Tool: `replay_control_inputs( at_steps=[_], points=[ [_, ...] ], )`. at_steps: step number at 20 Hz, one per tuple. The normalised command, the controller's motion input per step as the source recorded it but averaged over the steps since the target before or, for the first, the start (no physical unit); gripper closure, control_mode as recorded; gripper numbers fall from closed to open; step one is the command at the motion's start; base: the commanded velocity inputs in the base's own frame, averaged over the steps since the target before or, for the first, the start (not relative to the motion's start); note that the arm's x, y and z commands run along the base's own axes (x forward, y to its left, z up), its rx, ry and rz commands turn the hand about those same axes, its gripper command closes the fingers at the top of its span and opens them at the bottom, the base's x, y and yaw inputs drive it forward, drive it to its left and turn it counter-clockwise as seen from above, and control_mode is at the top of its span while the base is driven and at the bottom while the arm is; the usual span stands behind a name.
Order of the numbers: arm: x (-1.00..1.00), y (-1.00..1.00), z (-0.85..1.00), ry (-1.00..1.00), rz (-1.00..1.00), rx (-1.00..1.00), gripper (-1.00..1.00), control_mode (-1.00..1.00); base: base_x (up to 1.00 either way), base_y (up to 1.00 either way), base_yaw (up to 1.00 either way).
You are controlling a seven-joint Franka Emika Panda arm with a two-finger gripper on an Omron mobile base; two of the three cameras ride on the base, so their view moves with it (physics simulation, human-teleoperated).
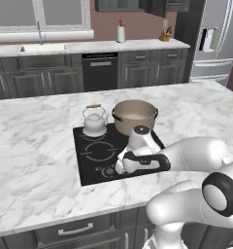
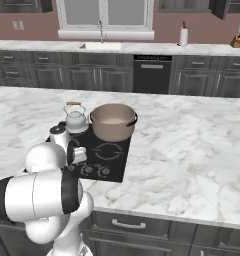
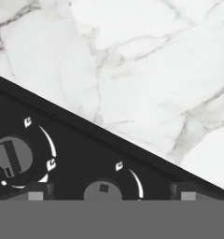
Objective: Pick the kettle from the cabinet and place it on a stove burner. Then pick the pot from the counter and place it on another stove burner. Finally, turn both burners on.
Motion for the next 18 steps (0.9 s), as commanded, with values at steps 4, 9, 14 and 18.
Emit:
replay_control_inputs(
  at_steps=[4,9,14,18],
  points=[
    [0.12,0.0,-0.17,0.01,0.0,0.0,-1.0,-1.0,0.0,0.0,0.0],
    [0.12,0.01,-0.14,0.0,0.0,0.0,-1.0,-1.0,0.0,0.0,0.0],
    [0.11,0.05,-0.12,0.03,0.0,0.0,-1.0,-1.0,0.0,0.0,0.0],
    [0.08,0.05,-0.15,0.02,0.0,0.0,-1.0,-1.0,0.0,0.0,0.0]
  ],
)
